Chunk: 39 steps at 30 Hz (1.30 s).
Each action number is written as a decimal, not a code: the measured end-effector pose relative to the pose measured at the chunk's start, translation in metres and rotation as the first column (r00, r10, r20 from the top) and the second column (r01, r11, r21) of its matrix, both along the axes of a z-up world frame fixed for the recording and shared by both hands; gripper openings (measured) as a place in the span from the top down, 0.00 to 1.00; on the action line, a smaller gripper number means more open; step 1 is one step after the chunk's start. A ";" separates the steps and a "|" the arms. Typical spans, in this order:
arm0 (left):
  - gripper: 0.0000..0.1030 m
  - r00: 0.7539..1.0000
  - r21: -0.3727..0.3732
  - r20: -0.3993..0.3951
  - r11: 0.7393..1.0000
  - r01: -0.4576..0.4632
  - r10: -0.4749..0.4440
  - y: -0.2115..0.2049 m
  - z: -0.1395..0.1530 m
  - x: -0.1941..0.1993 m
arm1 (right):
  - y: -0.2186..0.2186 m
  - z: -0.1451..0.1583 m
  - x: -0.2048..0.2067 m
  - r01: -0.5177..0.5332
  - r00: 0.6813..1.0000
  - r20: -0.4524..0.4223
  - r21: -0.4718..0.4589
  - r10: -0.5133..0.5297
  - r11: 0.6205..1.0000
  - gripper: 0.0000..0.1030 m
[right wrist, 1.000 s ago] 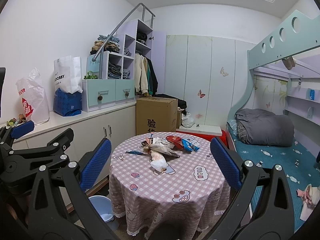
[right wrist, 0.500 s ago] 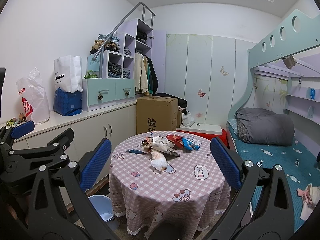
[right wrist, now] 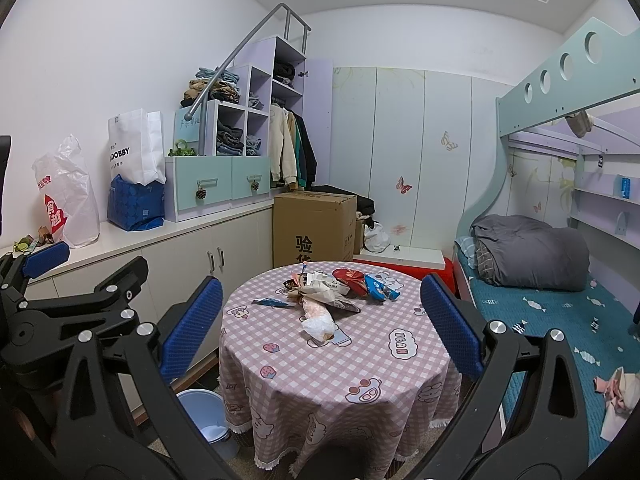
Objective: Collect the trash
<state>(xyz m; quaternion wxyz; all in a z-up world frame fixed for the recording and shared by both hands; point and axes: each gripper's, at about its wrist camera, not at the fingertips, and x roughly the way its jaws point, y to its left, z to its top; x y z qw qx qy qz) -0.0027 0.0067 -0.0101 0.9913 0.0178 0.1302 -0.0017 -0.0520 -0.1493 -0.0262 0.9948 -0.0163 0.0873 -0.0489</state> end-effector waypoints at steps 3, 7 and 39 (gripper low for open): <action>0.04 1.000 0.000 0.000 1.000 0.000 0.000 0.000 0.000 0.000 | 0.000 0.000 0.000 -0.001 1.000 -0.001 0.001 0.001 1.000 0.06; 0.04 1.000 -0.001 -0.001 1.000 0.001 -0.001 0.000 0.001 0.000 | -0.001 0.001 0.001 -0.001 1.000 -0.001 0.001 0.001 1.000 0.06; 0.04 1.000 0.002 -0.026 1.000 0.001 -0.001 0.001 -0.037 0.005 | 0.000 -0.009 0.004 -0.010 0.999 -0.033 0.011 0.010 1.000 0.06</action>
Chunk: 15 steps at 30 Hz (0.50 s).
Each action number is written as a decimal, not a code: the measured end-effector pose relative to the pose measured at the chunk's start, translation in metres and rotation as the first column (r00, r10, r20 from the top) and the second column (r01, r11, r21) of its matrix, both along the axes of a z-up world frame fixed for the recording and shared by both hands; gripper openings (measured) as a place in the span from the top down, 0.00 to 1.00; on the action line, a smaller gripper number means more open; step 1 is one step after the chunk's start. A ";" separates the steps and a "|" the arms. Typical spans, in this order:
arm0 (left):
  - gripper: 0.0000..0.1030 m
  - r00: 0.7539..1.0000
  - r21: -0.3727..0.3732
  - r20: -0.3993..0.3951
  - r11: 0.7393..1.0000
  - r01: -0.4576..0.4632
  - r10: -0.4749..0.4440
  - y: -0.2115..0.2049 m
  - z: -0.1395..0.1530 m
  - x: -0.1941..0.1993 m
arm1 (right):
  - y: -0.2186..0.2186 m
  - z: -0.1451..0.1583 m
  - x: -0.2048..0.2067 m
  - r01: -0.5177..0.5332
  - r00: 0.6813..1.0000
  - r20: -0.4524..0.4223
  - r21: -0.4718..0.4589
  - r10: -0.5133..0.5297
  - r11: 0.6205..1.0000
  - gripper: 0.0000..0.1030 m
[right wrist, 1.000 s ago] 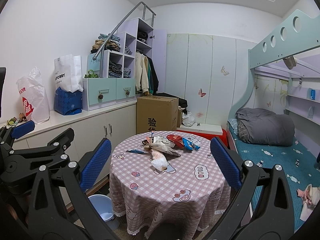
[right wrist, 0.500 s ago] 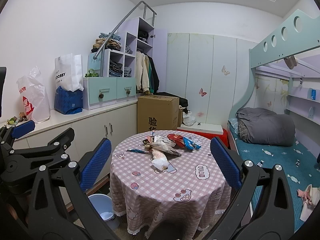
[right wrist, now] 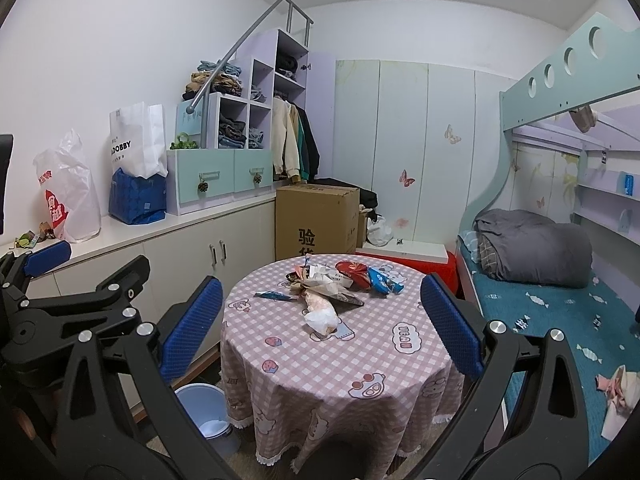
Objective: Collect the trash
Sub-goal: 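Grasp the white plastic bag with the left tool while the right tool grasps the beige paper bag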
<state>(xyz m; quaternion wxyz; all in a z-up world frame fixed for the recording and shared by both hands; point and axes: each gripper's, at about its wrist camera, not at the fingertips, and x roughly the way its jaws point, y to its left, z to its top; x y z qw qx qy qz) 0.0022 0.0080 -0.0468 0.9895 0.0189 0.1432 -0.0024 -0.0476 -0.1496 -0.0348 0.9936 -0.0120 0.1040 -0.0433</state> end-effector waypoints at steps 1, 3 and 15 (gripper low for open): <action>0.04 1.000 0.000 -0.004 1.000 0.001 -0.001 -0.001 0.001 0.001 | -0.001 0.000 0.001 -0.002 1.000 -0.003 0.003 0.002 1.000 0.06; 0.04 1.000 0.000 -0.014 1.000 0.005 -0.005 -0.001 0.001 0.003 | -0.002 -0.002 0.002 -0.008 1.000 -0.010 0.010 0.008 1.000 0.06; 0.04 0.987 0.022 -0.157 1.000 0.013 -0.009 -0.006 -0.024 0.054 | -0.011 -0.041 0.052 -0.041 0.989 -0.142 0.052 0.048 0.998 0.06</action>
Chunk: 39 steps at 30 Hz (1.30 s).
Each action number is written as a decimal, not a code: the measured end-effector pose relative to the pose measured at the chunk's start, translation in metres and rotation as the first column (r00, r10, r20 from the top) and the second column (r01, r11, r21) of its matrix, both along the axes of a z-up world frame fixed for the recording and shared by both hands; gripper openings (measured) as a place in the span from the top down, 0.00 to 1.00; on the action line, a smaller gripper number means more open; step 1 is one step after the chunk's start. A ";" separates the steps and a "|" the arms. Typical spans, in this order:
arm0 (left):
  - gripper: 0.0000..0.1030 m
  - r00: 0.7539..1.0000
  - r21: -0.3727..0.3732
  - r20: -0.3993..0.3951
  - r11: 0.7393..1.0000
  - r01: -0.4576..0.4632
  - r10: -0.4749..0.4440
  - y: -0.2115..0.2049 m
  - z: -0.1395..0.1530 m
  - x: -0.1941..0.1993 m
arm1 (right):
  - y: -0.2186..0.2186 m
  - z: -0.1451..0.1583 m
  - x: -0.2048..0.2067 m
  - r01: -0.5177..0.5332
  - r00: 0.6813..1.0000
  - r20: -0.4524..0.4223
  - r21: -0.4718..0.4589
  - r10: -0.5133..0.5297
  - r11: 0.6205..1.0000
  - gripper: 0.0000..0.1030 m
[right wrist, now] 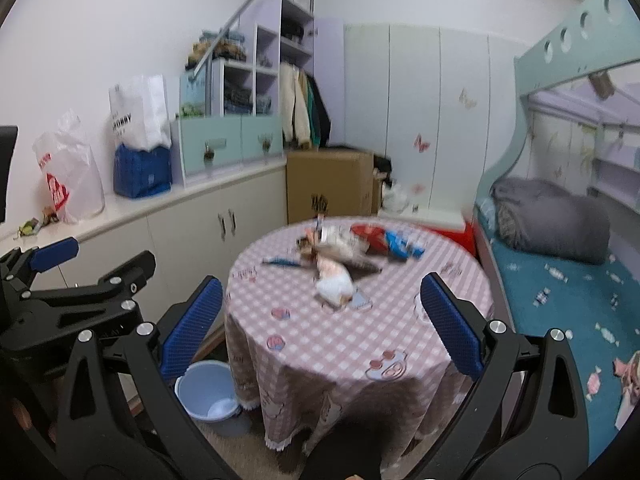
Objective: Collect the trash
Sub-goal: 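Grasp the white plastic bag with the left tool while the right tool grasps the beige paper bag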
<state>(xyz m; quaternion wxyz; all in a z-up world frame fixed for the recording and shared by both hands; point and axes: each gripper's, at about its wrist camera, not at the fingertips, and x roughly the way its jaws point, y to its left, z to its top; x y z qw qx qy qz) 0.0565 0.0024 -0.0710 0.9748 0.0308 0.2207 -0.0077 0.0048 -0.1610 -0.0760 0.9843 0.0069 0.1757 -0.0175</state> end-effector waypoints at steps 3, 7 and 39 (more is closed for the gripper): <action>0.04 0.997 -0.001 -0.070 1.000 0.031 -0.031 -0.005 -0.021 0.026 | -0.009 -0.019 0.022 -0.002 0.999 -0.050 0.033 0.003 0.999 0.06; 0.04 0.981 -0.003 -0.175 0.997 0.079 -0.079 -0.016 -0.050 0.066 | -0.023 -0.042 0.054 0.010 0.994 -0.110 0.070 -0.002 0.997 0.06; 0.65 0.796 -0.248 -0.460 0.918 0.311 -0.394 -0.154 -0.162 0.291 | -0.154 -0.121 0.251 0.113 0.936 -0.346 0.127 -0.063 0.985 0.06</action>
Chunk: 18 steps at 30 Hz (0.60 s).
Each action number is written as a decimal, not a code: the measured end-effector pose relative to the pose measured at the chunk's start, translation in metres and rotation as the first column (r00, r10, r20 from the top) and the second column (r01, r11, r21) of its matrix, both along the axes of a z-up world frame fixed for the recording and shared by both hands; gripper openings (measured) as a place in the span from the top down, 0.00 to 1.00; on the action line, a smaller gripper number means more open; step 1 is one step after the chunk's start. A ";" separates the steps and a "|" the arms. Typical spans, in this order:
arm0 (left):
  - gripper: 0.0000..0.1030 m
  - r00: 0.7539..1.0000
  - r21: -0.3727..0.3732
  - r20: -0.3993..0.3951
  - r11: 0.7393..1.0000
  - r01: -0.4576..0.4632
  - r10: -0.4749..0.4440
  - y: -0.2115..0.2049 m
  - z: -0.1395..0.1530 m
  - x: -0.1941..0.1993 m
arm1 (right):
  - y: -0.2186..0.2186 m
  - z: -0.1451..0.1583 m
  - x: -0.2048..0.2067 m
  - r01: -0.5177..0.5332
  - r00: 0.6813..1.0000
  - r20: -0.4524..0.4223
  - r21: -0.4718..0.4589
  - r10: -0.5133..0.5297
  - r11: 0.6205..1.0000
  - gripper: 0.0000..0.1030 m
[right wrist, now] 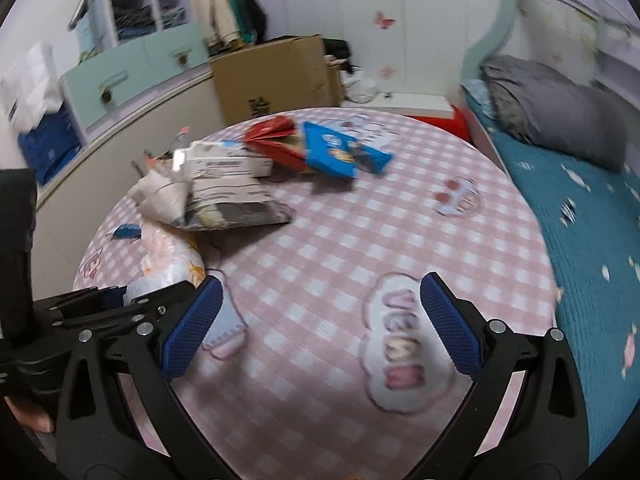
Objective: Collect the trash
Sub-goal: 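Grasp the white plastic bag with the left tool while the right tool grasps the beige paper bag, then carry the white bag and beige paper bag to the blue bin with both tools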
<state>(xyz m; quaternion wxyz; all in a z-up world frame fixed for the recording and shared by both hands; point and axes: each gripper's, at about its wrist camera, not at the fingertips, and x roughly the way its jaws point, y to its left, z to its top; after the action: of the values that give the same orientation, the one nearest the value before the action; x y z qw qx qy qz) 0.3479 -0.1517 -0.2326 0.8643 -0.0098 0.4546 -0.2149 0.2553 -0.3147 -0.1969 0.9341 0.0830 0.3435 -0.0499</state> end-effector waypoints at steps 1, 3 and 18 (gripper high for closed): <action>0.67 1.000 0.001 0.004 1.000 -0.004 0.004 0.006 0.001 -0.001 | 0.007 0.001 0.004 -0.031 1.000 -0.002 -0.018 0.030 0.999 0.06; 0.69 1.000 -0.005 0.009 1.000 -0.024 0.024 0.019 0.003 -0.005 | 0.025 0.001 0.014 -0.100 0.995 -0.006 -0.070 0.100 0.993 0.06; 0.71 0.984 0.018 0.082 0.987 -0.161 0.159 0.098 0.017 -0.027 | 0.121 -0.026 0.076 -0.356 0.932 -0.171 -0.291 0.318 0.888 0.64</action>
<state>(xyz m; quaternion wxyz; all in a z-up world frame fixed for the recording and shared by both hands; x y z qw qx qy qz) 0.3207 -0.0533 -0.2157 0.8964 -0.0272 0.4198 -0.1394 0.3313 -0.1935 -0.2232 0.9075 -0.1326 0.3949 0.0538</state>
